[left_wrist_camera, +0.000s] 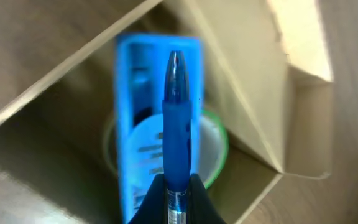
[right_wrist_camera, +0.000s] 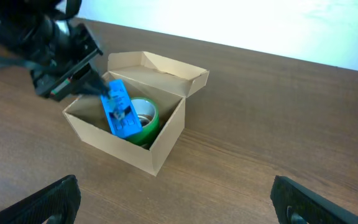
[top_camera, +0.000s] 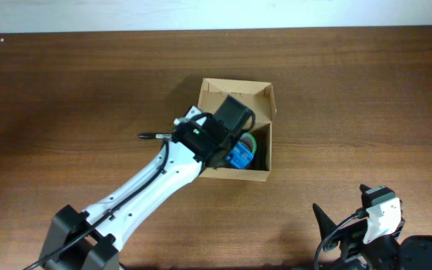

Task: Pack container
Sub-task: 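Carry the blue pen over the box with the left gripper, then lower the pen beside the blue duster and open the left gripper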

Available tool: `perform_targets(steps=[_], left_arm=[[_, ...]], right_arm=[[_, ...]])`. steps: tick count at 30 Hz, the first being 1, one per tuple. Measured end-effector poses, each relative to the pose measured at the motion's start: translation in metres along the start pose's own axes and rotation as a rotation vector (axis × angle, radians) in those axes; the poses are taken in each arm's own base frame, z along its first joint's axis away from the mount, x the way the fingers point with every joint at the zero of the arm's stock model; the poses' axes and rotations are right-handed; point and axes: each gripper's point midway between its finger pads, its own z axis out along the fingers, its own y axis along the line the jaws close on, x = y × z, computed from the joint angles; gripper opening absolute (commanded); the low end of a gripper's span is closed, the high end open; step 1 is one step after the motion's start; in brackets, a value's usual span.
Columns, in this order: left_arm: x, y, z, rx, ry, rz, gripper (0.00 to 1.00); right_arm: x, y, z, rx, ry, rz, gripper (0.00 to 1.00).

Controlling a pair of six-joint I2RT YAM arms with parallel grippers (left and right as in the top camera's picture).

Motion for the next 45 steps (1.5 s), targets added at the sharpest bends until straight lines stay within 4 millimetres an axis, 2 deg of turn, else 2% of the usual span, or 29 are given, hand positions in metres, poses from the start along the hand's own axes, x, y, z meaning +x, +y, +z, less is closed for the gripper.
perform_targets(steps=[5,7,20,31,45], left_arm=[[0.003,0.024,-0.002,-0.097,-0.015,-0.070,0.02],[0.002,0.028,-0.002,-0.111,-0.022,-0.090,0.02],[0.001,0.028,-0.002,-0.111,-0.033,-0.139,0.02],[0.007,0.035,0.013,-0.158,-0.014,-0.140,0.02],[0.016,0.026,0.017,-0.125,0.025,-0.145,0.02]], right_arm=[[0.000,0.000,0.000,0.000,0.000,0.000,0.99],[0.000,0.000,0.000,0.000,0.000,0.000,0.99],[0.000,0.000,0.000,0.000,0.000,0.000,0.99],[0.000,0.000,0.000,0.000,0.000,0.001,0.99],[0.000,0.000,0.000,0.000,0.000,0.001,0.99]])
